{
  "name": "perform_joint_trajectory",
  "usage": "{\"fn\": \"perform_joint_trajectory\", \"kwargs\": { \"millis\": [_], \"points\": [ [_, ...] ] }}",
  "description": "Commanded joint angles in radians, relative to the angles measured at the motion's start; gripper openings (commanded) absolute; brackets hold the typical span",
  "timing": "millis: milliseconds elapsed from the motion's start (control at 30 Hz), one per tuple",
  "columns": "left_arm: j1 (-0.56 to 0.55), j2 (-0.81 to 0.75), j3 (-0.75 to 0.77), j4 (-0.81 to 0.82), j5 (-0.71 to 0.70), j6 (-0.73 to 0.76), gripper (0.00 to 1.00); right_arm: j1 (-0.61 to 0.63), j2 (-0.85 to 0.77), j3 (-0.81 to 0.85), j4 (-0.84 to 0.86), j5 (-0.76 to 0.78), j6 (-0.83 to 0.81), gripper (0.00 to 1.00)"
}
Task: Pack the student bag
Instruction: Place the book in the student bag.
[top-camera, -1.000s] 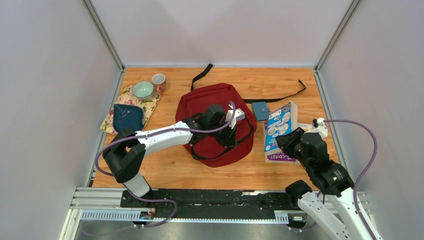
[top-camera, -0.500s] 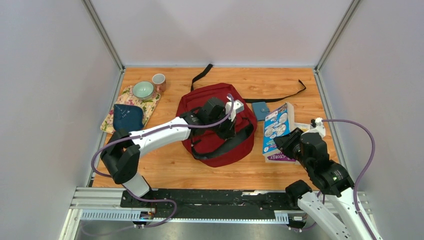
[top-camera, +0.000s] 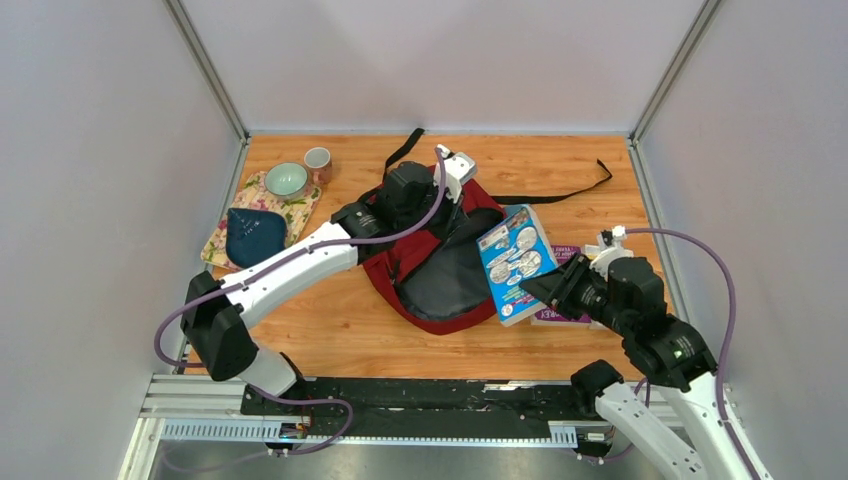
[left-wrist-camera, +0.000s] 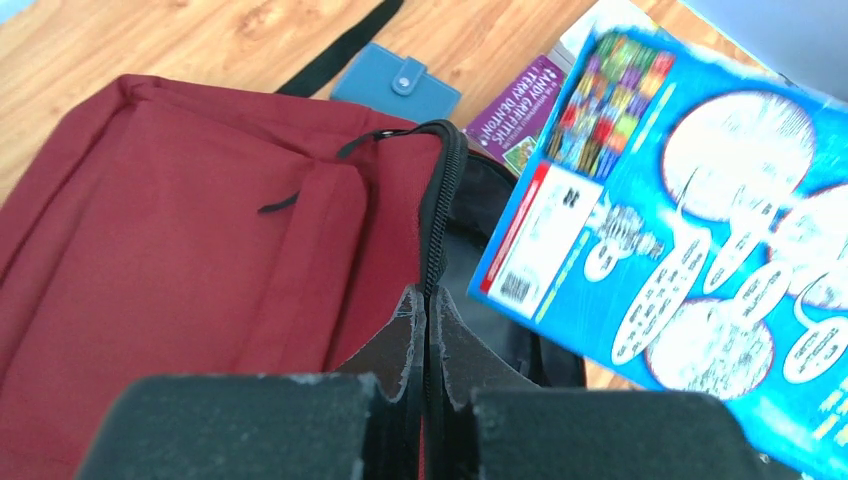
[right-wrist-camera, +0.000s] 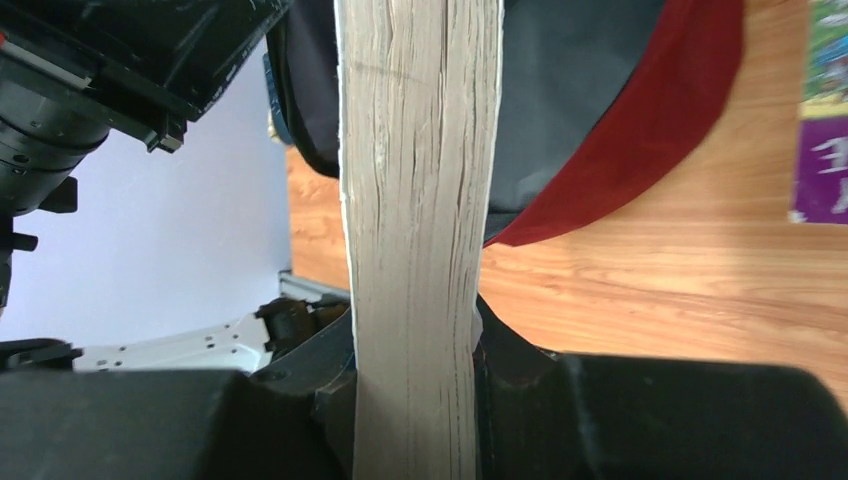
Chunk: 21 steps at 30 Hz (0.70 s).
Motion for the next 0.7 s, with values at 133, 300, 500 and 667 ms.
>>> {"fn": "perform_joint_trajectory", "kwargs": {
  "millis": [133, 300, 500, 667],
  "points": [
    [-0.002, -0.140, -0.052, 0.118, -0.078, 0.047, 0.00, -0.005, 0.094, -0.149, 0.356, -0.290, 0.200, 0.00],
    [-0.008, -0.184, -0.106, 0.190, -0.044, 0.047, 0.00, -0.004, 0.146, -0.255, 0.496, -0.339, 0.250, 0.00],
    [-0.048, -0.166, -0.075, 0.176, 0.007, 0.079, 0.00, -0.004, 0.282, -0.317, 0.741, -0.384, 0.327, 0.00],
    [-0.055, -0.148, -0.057, 0.170, 0.001, 0.073, 0.00, -0.002, 0.435, -0.314, 0.860, -0.384, 0.376, 0.00]
  ]
}}
